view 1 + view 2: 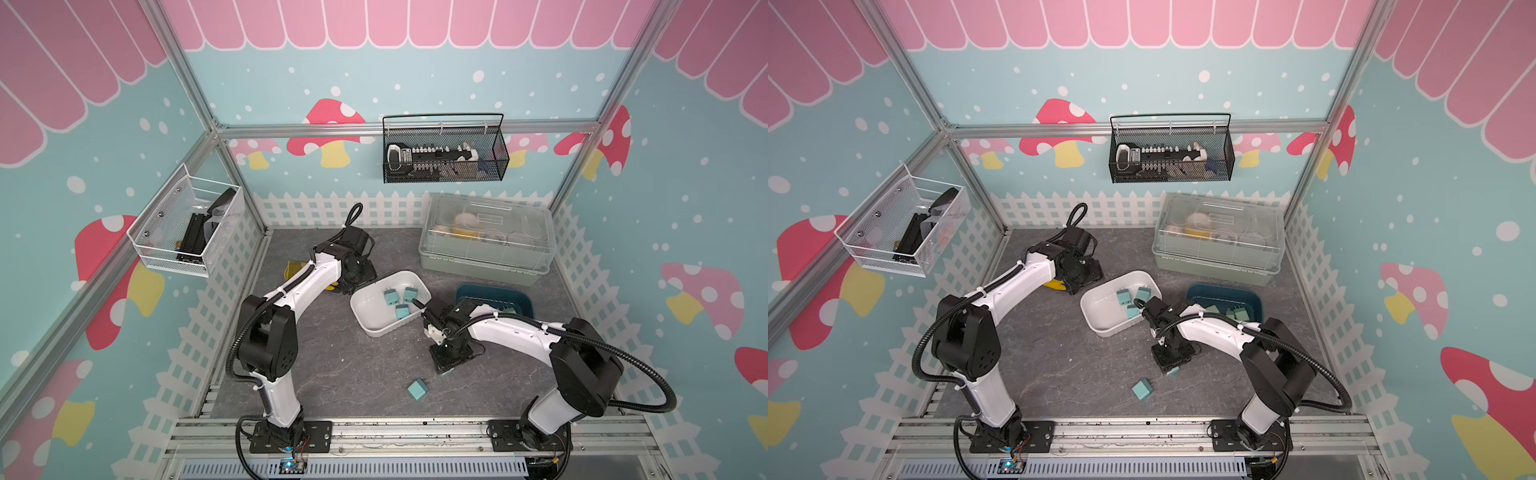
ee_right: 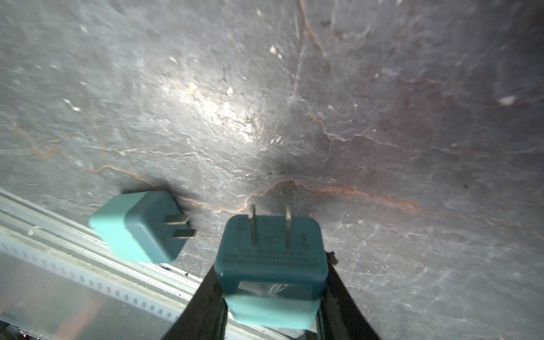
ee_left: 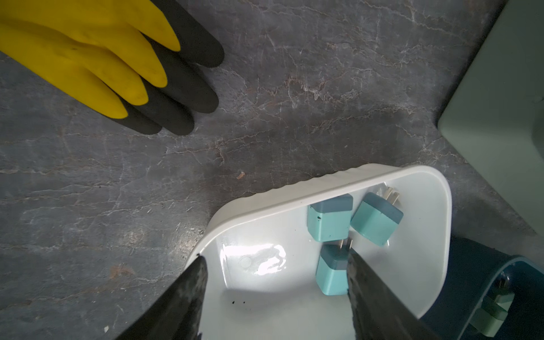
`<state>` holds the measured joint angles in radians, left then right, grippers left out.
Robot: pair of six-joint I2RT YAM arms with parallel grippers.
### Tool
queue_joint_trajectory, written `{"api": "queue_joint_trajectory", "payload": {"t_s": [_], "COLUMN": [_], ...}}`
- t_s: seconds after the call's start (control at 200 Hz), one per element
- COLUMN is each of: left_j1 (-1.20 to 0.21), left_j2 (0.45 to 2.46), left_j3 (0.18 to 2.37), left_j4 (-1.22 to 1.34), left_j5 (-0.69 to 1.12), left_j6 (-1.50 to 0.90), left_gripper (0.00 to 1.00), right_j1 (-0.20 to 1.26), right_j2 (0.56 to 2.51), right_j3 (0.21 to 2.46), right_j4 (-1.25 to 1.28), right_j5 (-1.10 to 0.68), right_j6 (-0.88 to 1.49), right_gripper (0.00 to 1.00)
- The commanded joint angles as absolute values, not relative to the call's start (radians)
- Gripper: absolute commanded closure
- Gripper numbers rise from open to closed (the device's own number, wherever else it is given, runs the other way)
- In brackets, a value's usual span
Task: Place the plugs by color into the storage box
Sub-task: Pick up the plug from the center of the board, then place the plug in the storage box.
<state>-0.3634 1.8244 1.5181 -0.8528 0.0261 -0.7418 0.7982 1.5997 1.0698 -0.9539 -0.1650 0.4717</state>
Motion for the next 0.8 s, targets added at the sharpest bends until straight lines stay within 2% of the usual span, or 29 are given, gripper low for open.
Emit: {"api": "queue_joint_trajectory", "payload": {"t_s": [0.0, 0.165, 0.45, 0.61, 0.79], "left_j1": [-0.365, -0.355, -0.312, -0.275, -0.265], "left_j2": [1.812, 1.797, 1.743, 1.702, 1.681], "left_j3": [1.505, 1.509, 1.476, 1.437, 1.419], "left_j4": [-0.829, -0.829, -0.828, -0.827, -0.827], "left_j5": [0.001, -0.011, -0.025, -0.028, -0.026], "left_j6": [-0.767, -0.761, -0.750, -0.753, -0.744], "left_gripper": [0.28, 0.28, 0.28, 0.28, 0.28], "right_j1": [0.784, 0.721, 0.703, 0.711, 0.737], "right_j2": [1.569, 1.698, 2.135, 2.261, 2.334], "right_j3": [1.196, 1.480, 2.021, 2.162, 2.193], "right_j4": [-1.070, -1.151, -1.207, -1.198, -1.152], "right_j5": [-0.121, -0.112, -0.187, -0.215, -0.239], "right_j6": [0.429, 0.347, 0.257, 0.258, 0.256], "right_gripper": [0.61, 0.60, 0.61, 0.60, 0.60]}}
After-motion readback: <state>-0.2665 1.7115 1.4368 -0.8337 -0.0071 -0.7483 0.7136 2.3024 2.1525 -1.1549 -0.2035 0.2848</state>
